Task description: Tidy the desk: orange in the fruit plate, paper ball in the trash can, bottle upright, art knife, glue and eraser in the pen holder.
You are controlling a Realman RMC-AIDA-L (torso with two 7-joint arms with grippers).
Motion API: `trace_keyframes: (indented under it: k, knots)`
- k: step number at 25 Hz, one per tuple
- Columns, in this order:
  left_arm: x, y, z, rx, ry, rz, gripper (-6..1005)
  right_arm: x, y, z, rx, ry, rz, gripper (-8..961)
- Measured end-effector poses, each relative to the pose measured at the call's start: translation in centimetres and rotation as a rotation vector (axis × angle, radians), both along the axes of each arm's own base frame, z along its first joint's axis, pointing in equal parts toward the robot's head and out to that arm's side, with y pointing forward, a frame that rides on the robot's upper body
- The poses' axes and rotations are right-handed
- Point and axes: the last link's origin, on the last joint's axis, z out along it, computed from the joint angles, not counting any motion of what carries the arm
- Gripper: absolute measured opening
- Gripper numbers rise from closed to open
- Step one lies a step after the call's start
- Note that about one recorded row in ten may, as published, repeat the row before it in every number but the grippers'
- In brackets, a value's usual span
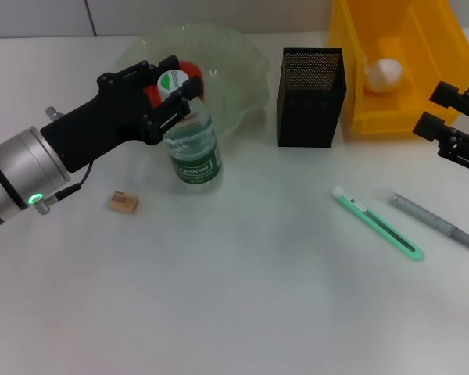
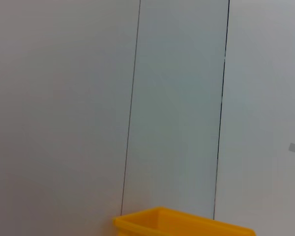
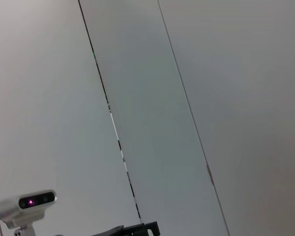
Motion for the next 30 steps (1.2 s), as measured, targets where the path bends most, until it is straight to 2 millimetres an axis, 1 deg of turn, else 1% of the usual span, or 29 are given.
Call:
trace_keyframes:
  k: [13, 19, 24, 27, 30]
  knots:
    - [-0.7, -0.7, 0.1, 0.035, -0.036, 0.028, 434, 0.0, -0.3, -0.2, 0.011, 0.018, 0.006, 620]
    - [-1.1, -1.4, -0.1, 0.058, -0.044, 0.02, 436, -0.2, -0.2, -0.2, 0.009, 0.023, 0.012, 613]
    - [-1.3, -1.7, 0.1, 0.069, -0.064, 0.026, 590, -0.2, -0.1, -0.2, 0.009, 0.025, 0.015, 608]
    - [-1.2, -2.1, 0.8, 0.092, -0.102, 0.015, 633, -0.3, -0.1, -0.2, 0.009, 0.025, 0.015, 604]
    - [-1.1, -3.1, 2.1, 0.1, -0.174, -0.025, 676, -0.3, -0.1, -0.2, 0.008, 0.026, 0.017, 601]
